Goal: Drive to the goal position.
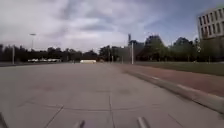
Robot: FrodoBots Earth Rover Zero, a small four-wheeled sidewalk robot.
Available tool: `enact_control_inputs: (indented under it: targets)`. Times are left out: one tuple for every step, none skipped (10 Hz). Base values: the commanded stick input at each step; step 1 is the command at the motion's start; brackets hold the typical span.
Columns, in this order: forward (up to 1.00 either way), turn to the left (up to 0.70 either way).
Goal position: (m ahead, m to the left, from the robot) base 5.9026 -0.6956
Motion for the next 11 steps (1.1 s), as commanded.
enact_control_inputs:
  targets:
    - [1.00, 0.27]
    - [1.00, 0.27]
    - [1.00, 0.11]
    - [1.00, 0.00]
    - [1.00, 0.00]
    - [1.00, 0.00]
    - [1.00, 0.00]
    - [1.00, 0.00]
    - [1.00, 0.00]
    - [1.00, 0.00]
    - [1.00, 0.00]
